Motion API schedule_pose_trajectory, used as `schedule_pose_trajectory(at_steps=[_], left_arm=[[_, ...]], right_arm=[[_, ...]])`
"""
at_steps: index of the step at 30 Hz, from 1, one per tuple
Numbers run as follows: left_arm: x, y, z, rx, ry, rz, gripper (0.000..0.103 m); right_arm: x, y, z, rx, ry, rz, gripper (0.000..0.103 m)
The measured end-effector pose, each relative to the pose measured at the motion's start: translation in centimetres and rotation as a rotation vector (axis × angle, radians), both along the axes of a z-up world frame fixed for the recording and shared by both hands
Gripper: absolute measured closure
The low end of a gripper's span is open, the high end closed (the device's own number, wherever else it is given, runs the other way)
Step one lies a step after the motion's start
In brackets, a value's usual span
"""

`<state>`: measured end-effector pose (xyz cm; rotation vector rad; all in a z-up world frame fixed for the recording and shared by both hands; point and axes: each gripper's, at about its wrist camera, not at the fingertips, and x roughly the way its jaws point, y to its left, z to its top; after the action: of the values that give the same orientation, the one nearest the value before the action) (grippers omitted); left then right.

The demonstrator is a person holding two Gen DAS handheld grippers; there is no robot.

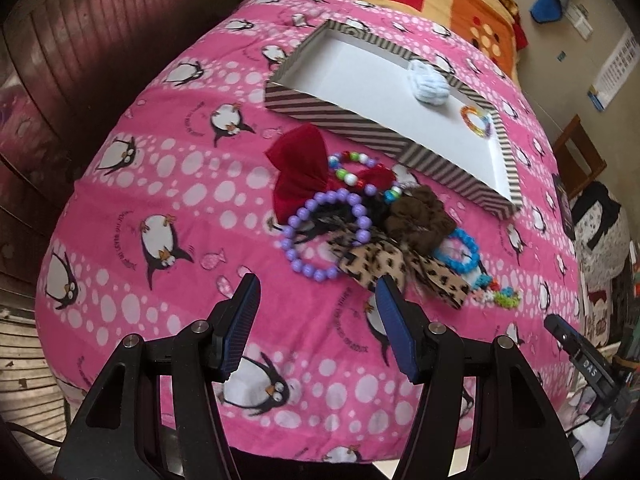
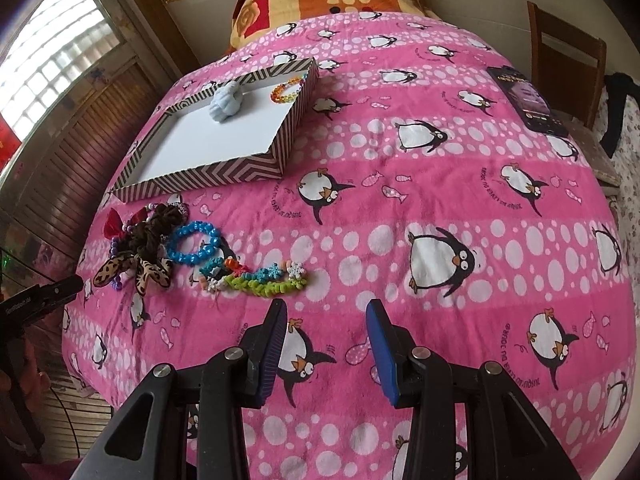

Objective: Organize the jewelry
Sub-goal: 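Grasp the purple bead bracelet with the left tool while the right tool grasps the multicolour beaded strand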

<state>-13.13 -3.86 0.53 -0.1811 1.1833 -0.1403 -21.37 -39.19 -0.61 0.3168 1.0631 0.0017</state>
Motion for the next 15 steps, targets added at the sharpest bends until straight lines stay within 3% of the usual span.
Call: schedule_pose_trajectory(at_steps=[15], left_arm=[[4.3,2.6,-3.6,-0.001,0.076,-0.001,0.044]], right_arm=[[1.0,1.0,0.4,0.017,-0.039,0.015,0.064]])
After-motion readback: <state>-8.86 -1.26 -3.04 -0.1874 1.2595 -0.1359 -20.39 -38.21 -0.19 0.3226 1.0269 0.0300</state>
